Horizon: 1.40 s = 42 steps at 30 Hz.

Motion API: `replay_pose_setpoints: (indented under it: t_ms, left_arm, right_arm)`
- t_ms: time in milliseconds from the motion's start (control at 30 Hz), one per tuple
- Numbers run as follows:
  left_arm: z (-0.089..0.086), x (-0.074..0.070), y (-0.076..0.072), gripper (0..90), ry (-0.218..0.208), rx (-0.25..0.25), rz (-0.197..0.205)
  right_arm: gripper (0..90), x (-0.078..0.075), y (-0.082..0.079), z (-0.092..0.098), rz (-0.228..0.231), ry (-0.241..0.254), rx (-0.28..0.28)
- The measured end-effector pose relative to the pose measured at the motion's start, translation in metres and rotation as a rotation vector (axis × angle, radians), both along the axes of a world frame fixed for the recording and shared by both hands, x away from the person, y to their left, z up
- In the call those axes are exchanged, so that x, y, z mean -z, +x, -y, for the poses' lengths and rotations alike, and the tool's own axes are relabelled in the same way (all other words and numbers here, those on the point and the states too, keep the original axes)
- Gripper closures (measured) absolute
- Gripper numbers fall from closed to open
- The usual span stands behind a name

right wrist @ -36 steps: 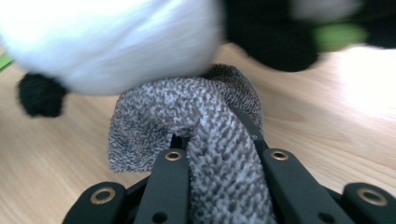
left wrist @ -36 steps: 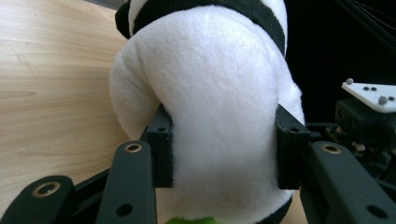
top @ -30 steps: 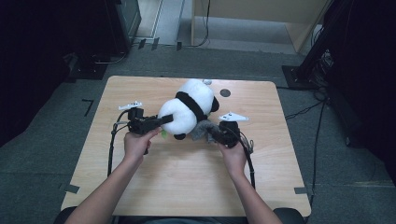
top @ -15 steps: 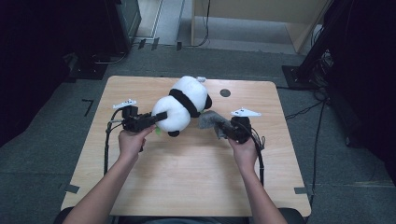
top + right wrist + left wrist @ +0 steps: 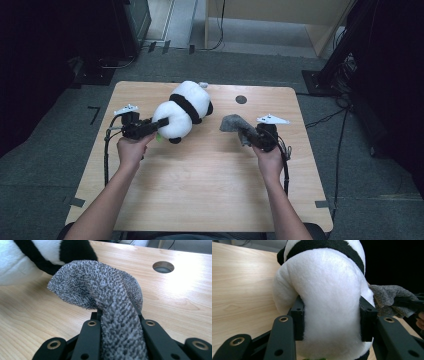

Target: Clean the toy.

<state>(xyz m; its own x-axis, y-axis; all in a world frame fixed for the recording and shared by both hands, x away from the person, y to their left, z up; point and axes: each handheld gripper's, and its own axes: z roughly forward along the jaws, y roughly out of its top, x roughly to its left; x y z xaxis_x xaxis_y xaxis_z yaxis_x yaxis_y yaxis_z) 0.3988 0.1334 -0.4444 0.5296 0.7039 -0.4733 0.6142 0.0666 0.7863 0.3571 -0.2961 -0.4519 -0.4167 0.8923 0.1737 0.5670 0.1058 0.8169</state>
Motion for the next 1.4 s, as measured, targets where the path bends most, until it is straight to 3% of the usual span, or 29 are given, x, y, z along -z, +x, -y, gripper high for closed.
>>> replay_pose_setpoints:
  t_ms: [133, 433, 567, 633, 733, 833, 933, 1067, 1167, 1300, 1400]
  left_arm:
    - [-0.01, 0.001, 0.003, 53.4, 0.0, -0.023, 0.008]
    - [-0.028, 0.008, 0.013, 53.3, 0.084, -0.079, 0.014]
    - [-0.035, 0.013, 0.018, 53.3, 0.107, -0.102, -0.005]
    - [-0.04, 0.016, 0.02, 53.2, 0.093, -0.115, -0.009]
    - [-0.045, 0.019, 0.022, 52.9, 0.101, -0.127, 0.001]
    - [-0.049, 0.026, 0.026, 52.0, 0.089, -0.13, -0.028]
    - [-0.052, 0.031, 0.028, 49.8, 0.077, -0.133, -0.031]
    - [-0.051, 0.031, 0.029, 46.2, 0.12, -0.124, -0.004]
    - [-0.05, 0.031, 0.03, 40.5, 0.14, -0.118, 0.003]
    - [-0.051, 0.031, 0.031, 28.7, 0.146, -0.111, 0.008]
    - [-0.052, 0.028, 0.033, 21.0, 0.162, -0.1, 0.0]
  right_arm:
    - [78.4, 0.004, 0.005, 0.008, 0.018, -0.01, 0.024]
    - [78.2, 0.015, 0.018, 0.031, -0.011, 0.0, 0.087]
    - [77.9, 0.02, 0.024, 0.039, -0.027, 0.017, 0.108]
    - [77.9, 0.023, 0.027, 0.042, -0.027, 0.015, 0.121]
    - [77.1, 0.027, 0.032, 0.046, -0.016, -0.022, 0.119]
    - [76.6, 0.035, 0.036, 0.05, 0.001, -0.053, 0.13]
    - [75.4, 0.044, 0.04, 0.052, 0.013, -0.096, 0.138]
    - [73.4, 0.053, 0.046, 0.05, -0.003, -0.131, 0.131]
    - [68.7, 0.059, 0.049, 0.049, -0.029, -0.136, 0.118]
    - [54.0, 0.059, 0.051, 0.051, -0.063, -0.092, 0.114]
    - [45.6, 0.058, 0.053, 0.051, -0.077, -0.087, 0.106]
